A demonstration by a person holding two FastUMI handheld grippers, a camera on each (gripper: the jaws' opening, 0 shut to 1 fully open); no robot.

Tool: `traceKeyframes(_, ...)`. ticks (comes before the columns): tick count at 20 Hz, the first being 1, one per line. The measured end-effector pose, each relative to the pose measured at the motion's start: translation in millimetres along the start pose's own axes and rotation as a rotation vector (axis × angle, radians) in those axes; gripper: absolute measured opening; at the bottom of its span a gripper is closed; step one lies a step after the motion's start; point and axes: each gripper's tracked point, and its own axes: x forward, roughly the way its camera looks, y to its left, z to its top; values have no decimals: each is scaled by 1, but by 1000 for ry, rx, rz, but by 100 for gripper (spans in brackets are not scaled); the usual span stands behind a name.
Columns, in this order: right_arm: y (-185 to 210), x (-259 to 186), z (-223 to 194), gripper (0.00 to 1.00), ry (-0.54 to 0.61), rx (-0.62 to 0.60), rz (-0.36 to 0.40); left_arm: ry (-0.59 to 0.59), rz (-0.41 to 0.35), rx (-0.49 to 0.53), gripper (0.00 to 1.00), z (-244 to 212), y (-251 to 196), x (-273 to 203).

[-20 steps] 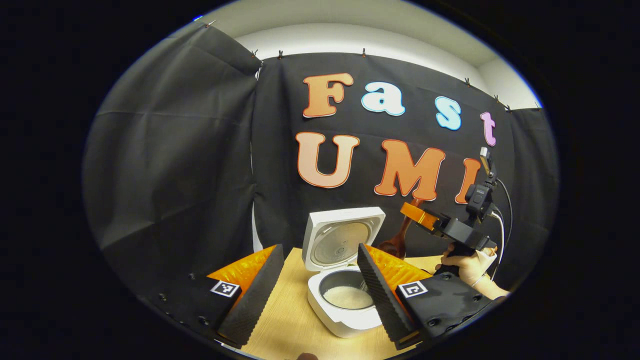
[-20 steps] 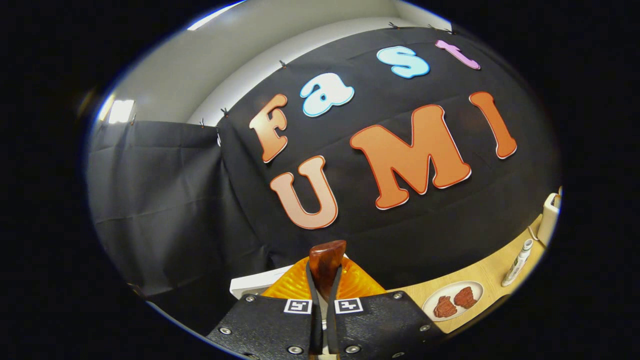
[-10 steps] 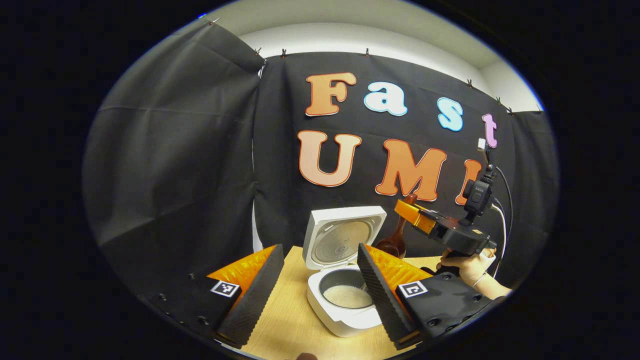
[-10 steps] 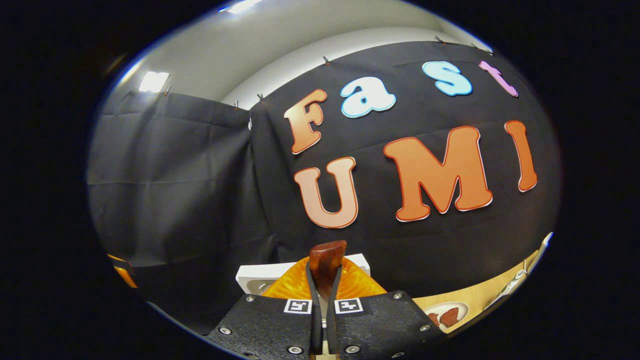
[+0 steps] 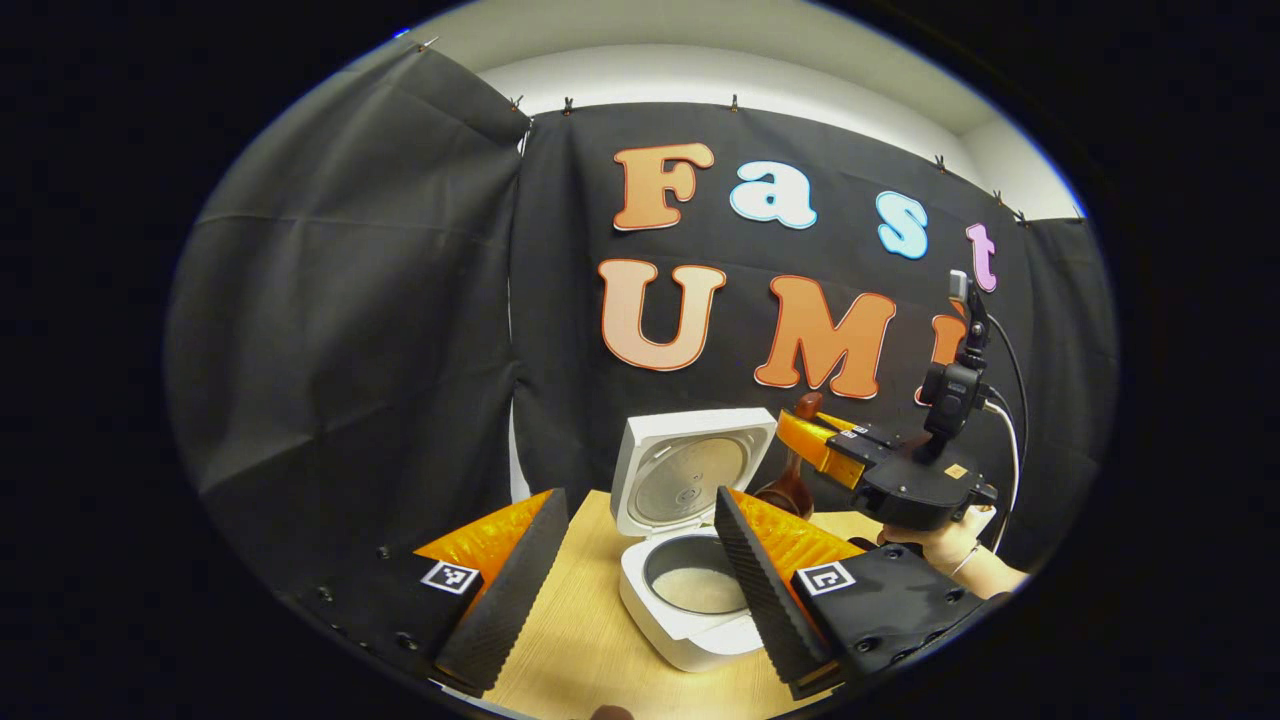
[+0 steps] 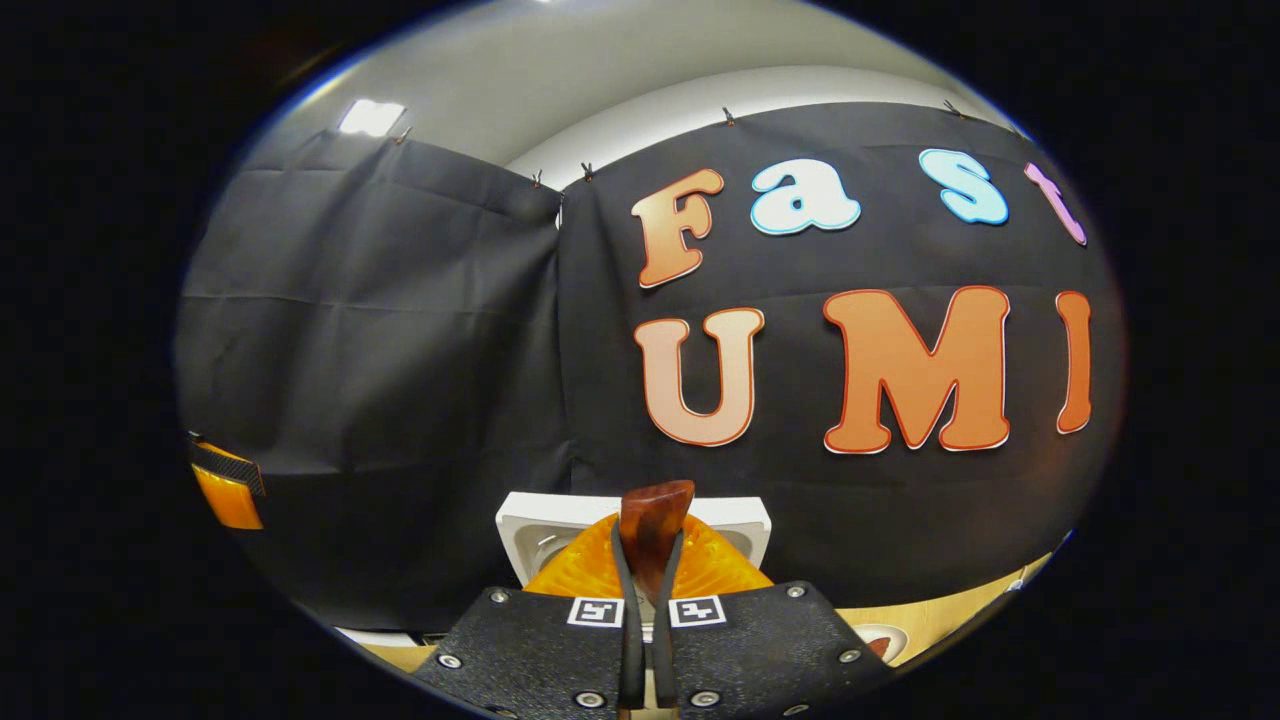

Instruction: Close the left gripper, press the button to open the rice cooker; take a wooden spoon from the chopstick holder with the right hand, scoop a spoonful of rice and pour it into the rice cooker, then put the wooden spoon back into the chopstick holder.

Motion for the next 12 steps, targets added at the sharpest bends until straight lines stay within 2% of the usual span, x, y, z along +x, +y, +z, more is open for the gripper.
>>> traceKeyframes(4, -7, -11, -1, 2, 3, 59, -19, 0, -11, -12, 100, -2, -5, -2)
traceKeyframes(8, -41, -43, 4, 2, -3, 140, -57, -9, -4, -23, 99, -2, -8, -6)
traceKeyframes(12, -78, -83, 10, 3, -20, 159, -124, -11, -20, -32, 100, -2, -14, -9)
